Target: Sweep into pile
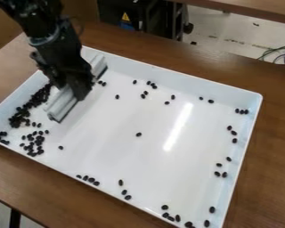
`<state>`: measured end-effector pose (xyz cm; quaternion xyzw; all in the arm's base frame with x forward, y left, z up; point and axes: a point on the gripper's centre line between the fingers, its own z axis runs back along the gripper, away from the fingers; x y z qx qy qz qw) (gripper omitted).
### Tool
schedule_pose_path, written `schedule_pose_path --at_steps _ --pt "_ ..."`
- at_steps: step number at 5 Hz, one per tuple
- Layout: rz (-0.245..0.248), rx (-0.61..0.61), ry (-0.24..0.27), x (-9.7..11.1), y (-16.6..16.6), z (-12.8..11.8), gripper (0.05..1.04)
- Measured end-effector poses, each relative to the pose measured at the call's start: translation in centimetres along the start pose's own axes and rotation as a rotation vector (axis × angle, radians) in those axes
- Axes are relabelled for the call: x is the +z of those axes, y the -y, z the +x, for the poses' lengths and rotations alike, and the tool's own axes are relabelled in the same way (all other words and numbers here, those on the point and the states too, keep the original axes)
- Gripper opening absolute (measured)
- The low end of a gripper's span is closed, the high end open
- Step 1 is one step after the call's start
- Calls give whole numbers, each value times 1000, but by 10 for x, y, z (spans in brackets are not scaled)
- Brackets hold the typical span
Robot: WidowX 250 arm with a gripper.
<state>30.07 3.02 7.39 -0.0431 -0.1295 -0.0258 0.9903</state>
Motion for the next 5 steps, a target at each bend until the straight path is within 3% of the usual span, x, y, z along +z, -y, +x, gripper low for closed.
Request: schedule_pose_path --at_steps 1,2,4,5 --pt "-78 -64 13 -5 48 7 357" --pt "-137 -100 -39 -30 93 12 358" --pt "-208 -184 -70 -60 189 36 357" --pt "-219 -184 -103 -77 227 49 358"
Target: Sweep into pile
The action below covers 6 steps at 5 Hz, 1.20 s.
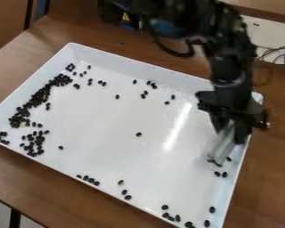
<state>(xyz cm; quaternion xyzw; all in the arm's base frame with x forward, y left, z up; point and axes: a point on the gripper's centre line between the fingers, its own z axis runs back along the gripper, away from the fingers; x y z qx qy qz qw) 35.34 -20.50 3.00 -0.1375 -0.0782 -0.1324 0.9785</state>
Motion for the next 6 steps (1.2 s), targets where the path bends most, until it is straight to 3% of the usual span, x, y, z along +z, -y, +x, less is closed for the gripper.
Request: schedule_pose_path --at_steps 1,3,5,6 --pt "-10 34 7 -12 6 21 357" --pt "-36 86 32 -18 2 16 357" --pt "-2 92 39 -9 -7 -13 357" --pt "-23 94 18 5 0 -22 357"
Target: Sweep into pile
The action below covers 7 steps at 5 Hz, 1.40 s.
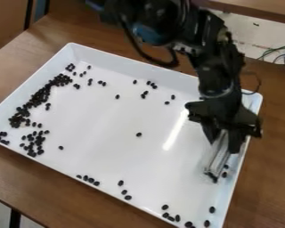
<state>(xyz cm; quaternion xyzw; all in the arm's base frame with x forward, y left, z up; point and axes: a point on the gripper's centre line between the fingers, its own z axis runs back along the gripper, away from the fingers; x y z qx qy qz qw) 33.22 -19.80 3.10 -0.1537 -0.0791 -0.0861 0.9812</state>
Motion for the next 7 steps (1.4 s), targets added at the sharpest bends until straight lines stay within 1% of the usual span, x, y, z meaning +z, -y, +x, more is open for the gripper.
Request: schedule_pose_path --at_steps 1,2,3,4,5,6,7 --pt "-55 9 -24 -4 -1 -1 358" --pt "-74 37 -59 -17 -13 18 358" --pt "-72 67 -73 -26 -27 19 357" --pt "-72 77 -66 -26 -32 22 358" --pt "-64 105 -71 -24 -47 20 357" --pt "-32 152 -71 -14 -79 6 357" --pt "25 221 -47 5 -129 -8 357"
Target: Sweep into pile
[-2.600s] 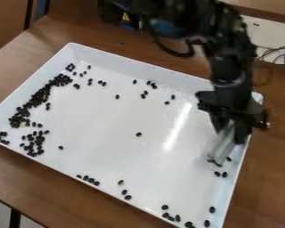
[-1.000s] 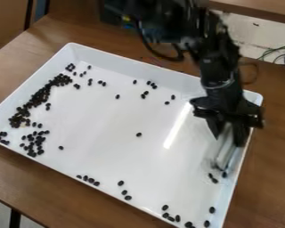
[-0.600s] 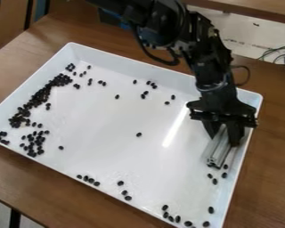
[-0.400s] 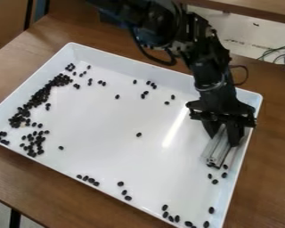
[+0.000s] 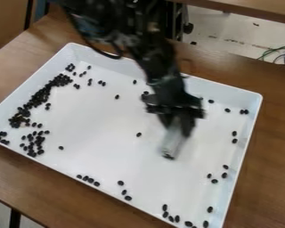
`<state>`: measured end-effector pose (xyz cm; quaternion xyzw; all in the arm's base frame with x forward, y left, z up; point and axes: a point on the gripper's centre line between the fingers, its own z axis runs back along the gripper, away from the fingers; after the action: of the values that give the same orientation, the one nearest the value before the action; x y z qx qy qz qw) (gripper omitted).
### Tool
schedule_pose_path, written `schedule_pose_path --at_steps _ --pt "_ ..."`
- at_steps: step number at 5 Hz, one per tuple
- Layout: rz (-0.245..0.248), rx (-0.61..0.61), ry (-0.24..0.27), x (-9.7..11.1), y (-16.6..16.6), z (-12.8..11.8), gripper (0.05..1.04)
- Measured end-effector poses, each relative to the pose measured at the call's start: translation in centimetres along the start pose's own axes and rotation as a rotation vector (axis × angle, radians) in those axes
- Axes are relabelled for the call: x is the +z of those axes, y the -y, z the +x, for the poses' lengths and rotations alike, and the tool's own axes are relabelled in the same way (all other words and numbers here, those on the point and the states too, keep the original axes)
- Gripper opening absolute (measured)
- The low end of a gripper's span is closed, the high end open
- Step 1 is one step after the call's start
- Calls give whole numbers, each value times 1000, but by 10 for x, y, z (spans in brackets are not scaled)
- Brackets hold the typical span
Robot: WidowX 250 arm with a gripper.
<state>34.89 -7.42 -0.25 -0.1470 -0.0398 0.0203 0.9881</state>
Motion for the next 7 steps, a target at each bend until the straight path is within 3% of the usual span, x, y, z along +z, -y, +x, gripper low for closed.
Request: schedule_pose_path --at_steps 1,2,3,4,6,7 --pt "36 48 37 15 -50 8 357" --pt "41 78 53 26 -86 24 357" --pt "43 87 54 28 -95 28 357" --pt "69 87 45 35 -114 29 357" --pt "154 215 72 64 -192 14 357" --pt "155 244 72 73 -209 9 357"
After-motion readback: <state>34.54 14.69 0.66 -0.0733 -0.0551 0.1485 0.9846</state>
